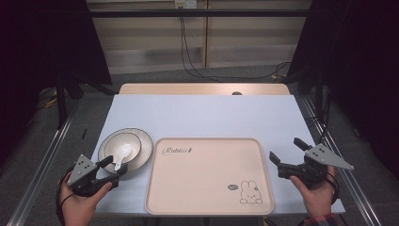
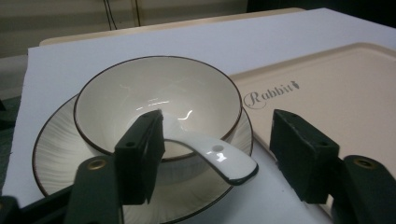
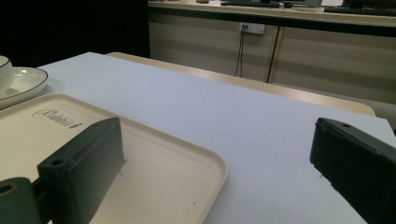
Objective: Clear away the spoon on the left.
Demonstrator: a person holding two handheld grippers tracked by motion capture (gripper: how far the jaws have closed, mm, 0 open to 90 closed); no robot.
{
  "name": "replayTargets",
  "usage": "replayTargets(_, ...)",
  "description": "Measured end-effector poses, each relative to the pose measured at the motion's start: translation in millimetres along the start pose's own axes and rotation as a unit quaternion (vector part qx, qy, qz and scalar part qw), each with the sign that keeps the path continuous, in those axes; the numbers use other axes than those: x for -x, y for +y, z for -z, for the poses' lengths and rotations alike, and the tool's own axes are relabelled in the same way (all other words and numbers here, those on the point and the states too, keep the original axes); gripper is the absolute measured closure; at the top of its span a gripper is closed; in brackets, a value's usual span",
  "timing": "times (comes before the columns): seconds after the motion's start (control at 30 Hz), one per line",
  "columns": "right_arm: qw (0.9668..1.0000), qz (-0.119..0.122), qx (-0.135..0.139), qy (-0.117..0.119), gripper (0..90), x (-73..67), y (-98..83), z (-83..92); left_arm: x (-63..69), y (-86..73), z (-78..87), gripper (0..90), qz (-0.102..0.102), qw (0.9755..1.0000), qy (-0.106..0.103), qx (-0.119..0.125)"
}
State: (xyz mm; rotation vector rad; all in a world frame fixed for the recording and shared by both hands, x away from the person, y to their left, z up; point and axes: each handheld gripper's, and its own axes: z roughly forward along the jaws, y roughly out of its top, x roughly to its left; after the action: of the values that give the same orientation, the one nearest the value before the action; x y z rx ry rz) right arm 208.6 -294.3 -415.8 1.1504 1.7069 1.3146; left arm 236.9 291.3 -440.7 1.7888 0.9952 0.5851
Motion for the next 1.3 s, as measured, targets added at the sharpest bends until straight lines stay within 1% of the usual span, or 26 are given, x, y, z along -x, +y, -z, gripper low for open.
replayTargets(0.03,1.0000,0.000,0.000,0.001,2.7,0.3,0.0,0.2,-0.3,-0.5,0.3,39.0,-0.001,1.0000,-0.006,0.001)
replayTargets(0.07,1.0000,-0.002,0.001,-0.001,2.7,1.0,0.2,0.1,-0.7,-0.7,1.2,41.1,-0.007,1.0000,-0.003,-0.003)
replayTargets(0.1,1.0000,-0.002,0.000,0.000,2.7,1.4,0.1,0.3,-0.8,-0.9,1.7,43.5,-0.007,1.0000,0.001,-0.003)
replayTargets(0.13,1.0000,-0.002,-0.001,0.001,2.7,1.5,0.2,0.6,-1.0,-1.5,1.6,45.3,0.001,1.0000,0.000,0.002)
replayTargets(0.17,1.0000,-0.001,0.001,0.001,2.7,1.8,0.3,0.5,-2.8,-2.0,2.6,47.3,-0.006,1.0000,0.001,-0.001)
replayTargets(0.2,1.0000,-0.005,0.000,0.001,2.7,1.4,0.6,0.5,-2.9,-2.4,3.2,49.3,-0.008,1.0000,0.002,-0.001)
replayTargets(0.23,1.0000,-0.003,0.001,0.000,2.7,1.8,0.5,0.2,-3.0,-2.8,3.3,51.0,-0.008,1.0000,-0.001,0.001)
replayTargets(0.3,1.0000,-0.005,-0.001,0.001,2.7,1.6,0.5,-0.3,-2.5,-3.1,4.3,54.3,-0.011,0.9999,0.003,0.002)
replayTargets(0.33,1.0000,-0.002,0.000,0.000,2.7,1.8,0.3,-0.7,-2.6,-3.2,5.0,55.4,-0.012,0.9999,0.003,0.002)
replayTargets(0.37,1.0000,-0.001,0.000,-0.002,2.7,1.6,0.4,-1.2,-2.0,-3.0,5.9,57.2,-0.010,0.9999,0.007,-0.003)
replayTargets(0.4,1.0000,-0.002,0.000,-0.003,2.9,1.3,0.5,-1.8,-1.6,-3.2,6.0,58.3,-0.006,1.0000,0.008,-0.003)
replayTargets(0.5,1.0000,0.002,-0.001,0.001,2.9,1.8,0.2,-2.7,-2.0,-4.4,7.1,60.1,-0.003,0.9997,0.016,-0.018)
replayTargets(0.53,1.0000,0.002,-0.001,0.001,2.9,2.2,0.1,-3.1,-2.0,-4.4,7.1,62.3,-0.003,0.9997,0.016,-0.018)
replayTargets(0.57,1.0000,0.002,-0.001,0.001,2.9,2.2,0.1,-3.1,-2.0,-5.0,7.3,62.3,0.000,0.9997,0.016,-0.019)
replayTargets(0.67,1.0000,-0.002,-0.002,0.002,2.9,2.7,0.2,-3.4,-2.6,-3.8,8.7,66.3,-0.004,0.9996,0.020,-0.022)
replayTargets(0.7,1.0000,-0.002,0.001,-0.001,2.9,2.6,-0.1,-4.2,-2.9,-3.7,9.2,67.4,0.008,0.9995,0.021,-0.025)
replayTargets(0.77,1.0000,-0.003,-0.003,0.004,2.9,2.2,-0.3,-4.3,-3.8,-3.4,10.0,70.7,0.008,0.9994,0.019,-0.027)
replayTargets(0.87,1.0000,0.000,-0.002,0.005,2.9,2.0,-0.7,-4.7,-3.5,-2.9,9.4,78.7,0.020,0.9994,0.017,-0.022)
replayTargets(0.9,1.0000,0.001,-0.001,0.005,2.9,2.1,-0.8,-4.8,-3.2,-2.7,8.8,80.0,0.023,0.9992,0.020,-0.024)
replayTargets(0.93,1.0000,0.000,-0.002,0.005,2.9,1.9,-0.9,-4.8,-4.3,-2.7,8.5,80.6,0.024,0.9992,0.013,-0.027)
replayTargets(1.0,1.0000,0.000,-0.003,0.004,2.9,1.8,-1.2,-4.5,-4.5,-2.7,8.0,83.3,0.027,0.9992,0.011,-0.026)
replayTargets(1.03,1.0000,0.000,-0.004,0.004,2.9,1.8,-1.3,-4.5,-4.4,-2.1,7.3,84.0,0.033,0.9992,0.012,-0.020)
replayTargets(1.2,1.0000,-0.001,-0.006,0.004,2.9,1.7,-2.0,-3.8,-6.7,-0.7,7.0,84.6,0.036,0.9992,0.013,-0.009)
replayTargets(1.27,1.0000,-0.002,-0.007,0.006,2.9,2.2,-2.1,-3.7,-7.3,-0.1,6.9,84.6,0.039,0.9991,0.018,-0.003)
replayTargets(1.3,0.9999,-0.001,-0.009,0.007,2.9,2.4,-2.2,-3.3,-7.3,0.1,6.4,84.6,0.042,0.9990,0.017,0.001)
